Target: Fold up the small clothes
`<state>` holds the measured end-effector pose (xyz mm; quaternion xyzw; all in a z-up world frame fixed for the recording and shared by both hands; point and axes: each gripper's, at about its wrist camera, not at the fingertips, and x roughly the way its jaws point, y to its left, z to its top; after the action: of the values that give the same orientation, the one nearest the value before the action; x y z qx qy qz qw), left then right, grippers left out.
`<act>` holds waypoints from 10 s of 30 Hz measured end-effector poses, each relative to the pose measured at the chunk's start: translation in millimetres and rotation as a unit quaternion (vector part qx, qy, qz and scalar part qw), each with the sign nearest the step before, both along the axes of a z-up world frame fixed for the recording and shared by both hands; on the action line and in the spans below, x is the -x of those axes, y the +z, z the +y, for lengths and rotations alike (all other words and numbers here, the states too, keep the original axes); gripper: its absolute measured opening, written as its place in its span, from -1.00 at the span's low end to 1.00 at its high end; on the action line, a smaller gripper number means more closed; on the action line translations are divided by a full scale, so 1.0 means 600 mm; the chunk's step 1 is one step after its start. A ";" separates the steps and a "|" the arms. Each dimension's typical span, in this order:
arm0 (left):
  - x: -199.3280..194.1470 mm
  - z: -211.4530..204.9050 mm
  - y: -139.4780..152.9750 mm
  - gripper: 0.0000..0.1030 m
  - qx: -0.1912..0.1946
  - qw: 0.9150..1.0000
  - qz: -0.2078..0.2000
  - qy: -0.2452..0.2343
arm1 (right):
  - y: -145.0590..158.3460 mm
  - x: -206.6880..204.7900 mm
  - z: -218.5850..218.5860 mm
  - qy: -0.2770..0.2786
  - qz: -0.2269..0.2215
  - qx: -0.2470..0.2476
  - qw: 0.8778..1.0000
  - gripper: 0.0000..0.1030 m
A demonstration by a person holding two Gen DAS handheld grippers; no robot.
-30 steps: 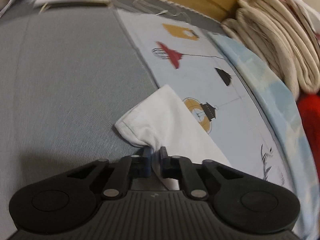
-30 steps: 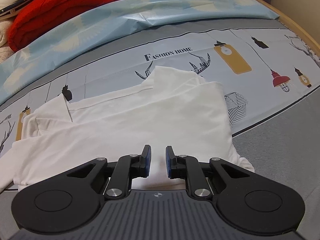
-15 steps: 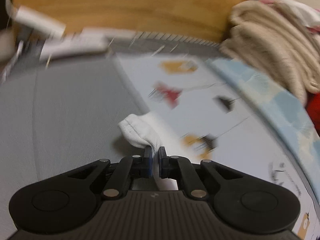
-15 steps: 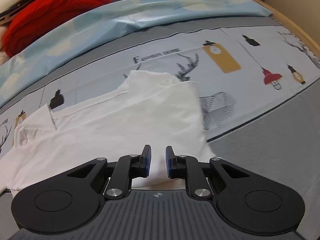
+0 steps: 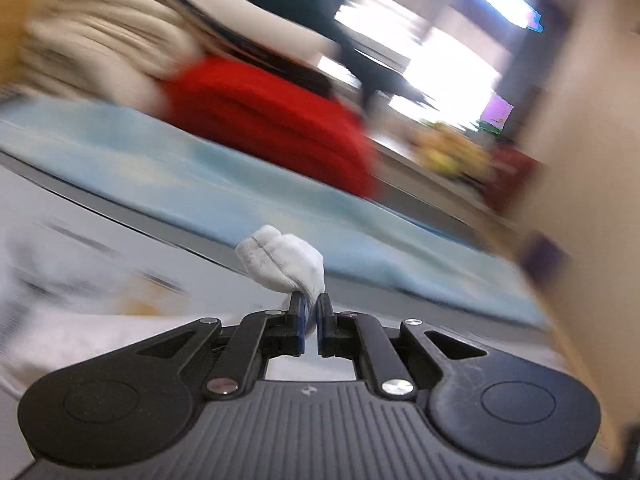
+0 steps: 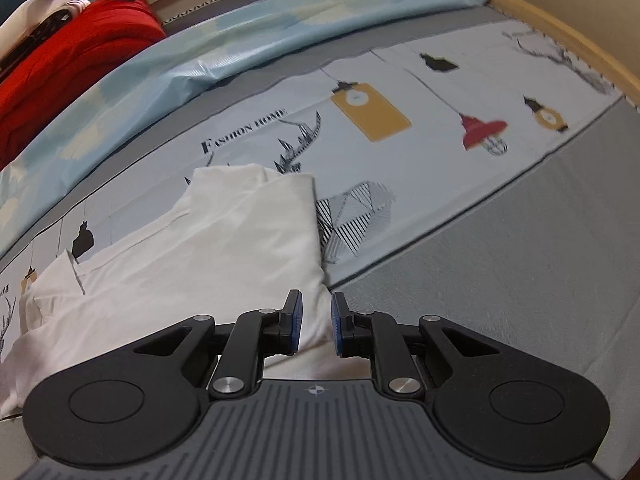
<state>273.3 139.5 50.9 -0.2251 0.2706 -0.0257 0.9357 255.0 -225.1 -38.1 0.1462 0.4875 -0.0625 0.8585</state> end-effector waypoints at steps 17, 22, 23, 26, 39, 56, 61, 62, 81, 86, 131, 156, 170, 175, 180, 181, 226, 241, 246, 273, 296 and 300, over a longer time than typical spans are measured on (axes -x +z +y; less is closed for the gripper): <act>-0.041 0.137 -0.097 -0.61 -0.003 0.966 0.219 0.135 | -0.089 -0.035 -0.027 -0.024 0.046 -0.136 0.989 -0.62; -0.030 0.235 -0.109 -0.61 0.039 0.947 0.238 0.210 | -0.104 -0.058 0.008 0.000 0.057 -0.107 0.993 -0.62; -0.030 0.248 -0.106 -0.61 0.043 0.947 0.238 0.212 | -0.107 -0.062 0.017 0.007 0.061 -0.095 0.994 -0.62; -0.049 0.249 -0.109 -0.41 0.051 0.947 0.247 0.197 | -0.112 -0.066 0.042 0.033 0.059 -0.058 0.996 -0.66; -0.032 0.180 -0.190 -0.24 -0.110 0.936 0.334 -0.024 | 0.037 -0.020 -0.004 0.045 -0.161 -0.039 0.985 -0.99; -0.018 0.224 -0.180 -0.06 -0.041 0.976 0.209 0.034 | -0.071 -0.060 -0.027 0.034 -0.019 -0.012 0.999 -0.35; -0.049 0.213 -0.200 -0.06 -0.029 0.977 0.208 0.045 | -0.098 -0.074 -0.032 0.015 0.000 -0.011 1.000 -0.15; -0.053 0.213 -0.202 -0.06 -0.032 0.977 0.207 0.043 | -0.100 -0.080 -0.032 0.018 -0.003 -0.012 1.000 -0.10; -0.076 0.233 -0.177 -0.81 -0.097 0.987 0.098 0.082 | -0.079 -0.138 -0.011 0.072 -0.125 -0.053 0.988 -0.85; -0.066 0.256 -0.174 -0.62 -0.092 0.983 0.120 0.103 | -0.068 -0.146 0.026 0.088 -0.150 0.100 0.980 -0.25; 0.455 0.107 -0.132 -0.63 -0.041 0.974 0.219 -0.033 | 0.030 0.384 -0.124 0.125 -0.056 0.025 0.990 -0.51; 0.452 0.122 -0.242 -0.48 -0.083 0.935 0.345 -0.012 | -0.079 0.361 -0.113 0.121 0.084 0.012 0.989 -0.36; 0.479 0.101 -0.184 -0.89 -0.107 0.951 0.286 -0.039 | -0.036 0.375 -0.122 0.120 0.027 -0.023 0.992 -0.88; 0.503 0.100 -0.111 -0.89 -0.100 0.962 0.247 -0.061 | 0.045 0.396 -0.141 0.133 -0.041 -0.044 0.989 -0.89; 0.549 0.112 -0.043 -0.90 -0.086 0.968 0.219 -0.081 | 0.113 0.434 -0.168 0.144 -0.070 -0.063 0.985 -0.89; 0.562 0.116 -0.033 -0.90 -0.080 0.969 0.219 -0.083 | 0.129 0.446 -0.175 0.148 -0.073 -0.068 0.984 -0.89; 0.173 0.177 -0.183 -0.49 0.011 0.977 0.213 -0.015 | -0.040 0.123 -0.139 0.087 -0.050 -0.043 0.994 -0.40; 0.163 0.135 -0.165 -0.89 -0.111 0.977 0.179 -0.025 | -0.050 0.092 -0.090 0.085 -0.077 -0.010 0.993 -0.92; 0.165 0.129 -0.117 -0.89 -0.144 0.985 0.090 0.009 | -0.001 0.102 -0.091 0.058 -0.173 0.001 0.983 -0.93; 0.268 0.106 -0.221 -0.51 -0.093 0.931 0.334 -0.117 | -0.079 0.159 -0.085 0.166 0.065 0.024 0.984 -0.23; 0.442 0.200 -0.189 -0.31 0.009 0.953 0.296 -0.058 | -0.025 0.302 -0.111 0.141 0.001 0.038 0.989 -0.66; 0.407 0.185 -0.196 -0.25 0.004 0.952 0.301 -0.057 | -0.045 0.285 -0.079 0.190 0.016 0.038 0.981 -0.46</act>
<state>29.4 250.3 -66.4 -0.2101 0.5522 -0.0111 0.8067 84.3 -272.5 -65.4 0.0171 0.5170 0.0811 0.8520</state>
